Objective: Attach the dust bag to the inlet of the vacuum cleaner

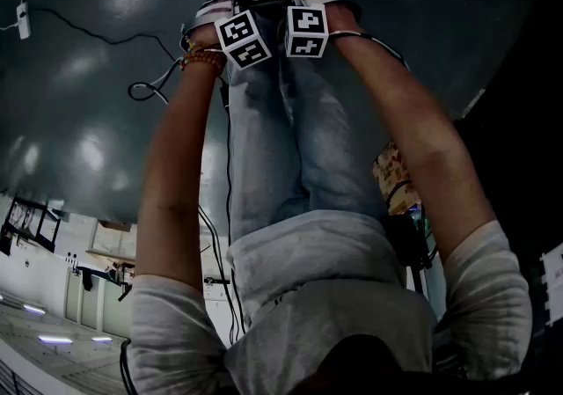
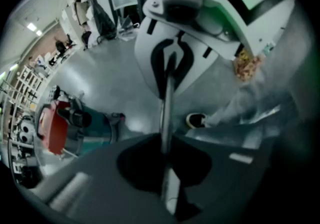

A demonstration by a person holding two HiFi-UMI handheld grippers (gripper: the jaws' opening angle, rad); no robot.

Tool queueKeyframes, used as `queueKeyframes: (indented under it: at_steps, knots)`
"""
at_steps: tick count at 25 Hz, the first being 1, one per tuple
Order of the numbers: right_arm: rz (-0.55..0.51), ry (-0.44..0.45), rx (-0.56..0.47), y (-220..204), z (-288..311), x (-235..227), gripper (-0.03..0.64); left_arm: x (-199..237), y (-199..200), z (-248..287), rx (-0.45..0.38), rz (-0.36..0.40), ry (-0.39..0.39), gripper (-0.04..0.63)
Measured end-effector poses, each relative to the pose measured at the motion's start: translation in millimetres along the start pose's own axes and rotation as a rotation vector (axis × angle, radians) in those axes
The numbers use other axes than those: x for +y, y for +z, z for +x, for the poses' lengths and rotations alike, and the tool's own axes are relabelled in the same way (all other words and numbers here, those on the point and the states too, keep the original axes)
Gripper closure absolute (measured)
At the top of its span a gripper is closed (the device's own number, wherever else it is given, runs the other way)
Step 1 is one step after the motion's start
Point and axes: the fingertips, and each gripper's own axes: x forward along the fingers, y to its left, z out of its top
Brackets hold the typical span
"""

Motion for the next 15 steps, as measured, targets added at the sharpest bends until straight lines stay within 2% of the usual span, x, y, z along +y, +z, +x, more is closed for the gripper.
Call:
queueKeyframes:
  at_steps: [3,7,11,15]
  knots:
    - [-0.013,-0.039,0.017,17.0,5.5,-28.2,0.584,28.6,-15.1,-4.5,-0.009,0.002,0.024,0.566]
    - [-0.039,-0.034,0.037,31.2,23.1,-63.3,0.584,64.3,-33.3,1.5,-0.014,-0.014,0.028,0.566]
    - [0.008,-0.04,0.055,38.4,30.2,-113.6,0.584,117.9,-36.7,1.5,-0.018,0.001,0.048,0.566]
    - [0.0,-0.032,0.075,39.3,32.6,-135.3,0.584,138.3,-37.1,2.5,-0.044,0.002,0.031,0.566]
